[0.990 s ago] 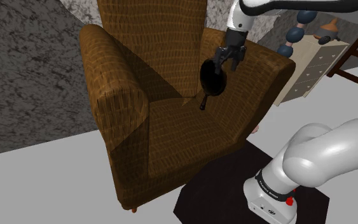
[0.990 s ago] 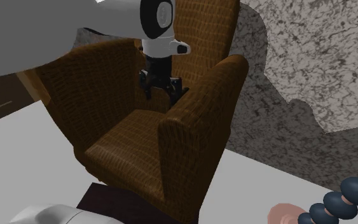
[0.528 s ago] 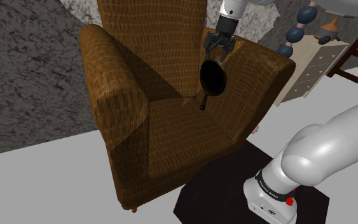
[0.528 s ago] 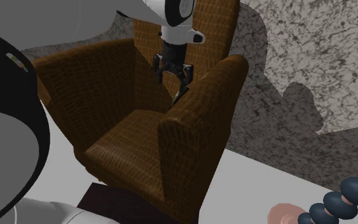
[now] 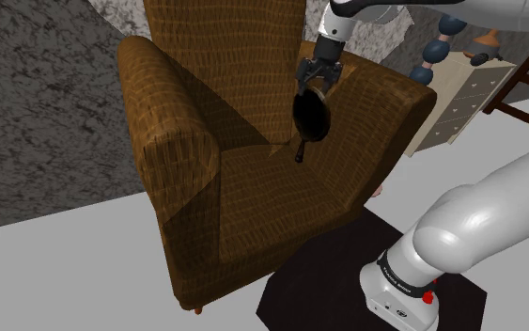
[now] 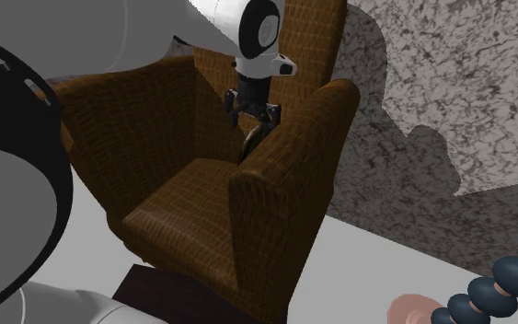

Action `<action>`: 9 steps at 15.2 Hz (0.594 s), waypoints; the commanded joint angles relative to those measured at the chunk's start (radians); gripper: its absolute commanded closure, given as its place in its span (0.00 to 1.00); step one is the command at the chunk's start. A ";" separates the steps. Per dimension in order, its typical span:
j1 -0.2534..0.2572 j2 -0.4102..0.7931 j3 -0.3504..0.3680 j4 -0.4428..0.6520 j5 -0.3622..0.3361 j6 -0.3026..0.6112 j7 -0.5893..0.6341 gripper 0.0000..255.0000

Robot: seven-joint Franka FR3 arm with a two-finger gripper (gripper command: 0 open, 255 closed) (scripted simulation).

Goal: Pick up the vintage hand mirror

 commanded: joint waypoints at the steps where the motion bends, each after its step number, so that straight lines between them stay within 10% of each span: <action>1: -0.017 0.013 -0.007 -0.012 -0.117 0.004 -0.003 1.00; 9: -0.015 -0.011 -0.002 -0.033 -0.118 0.002 0.005 1.00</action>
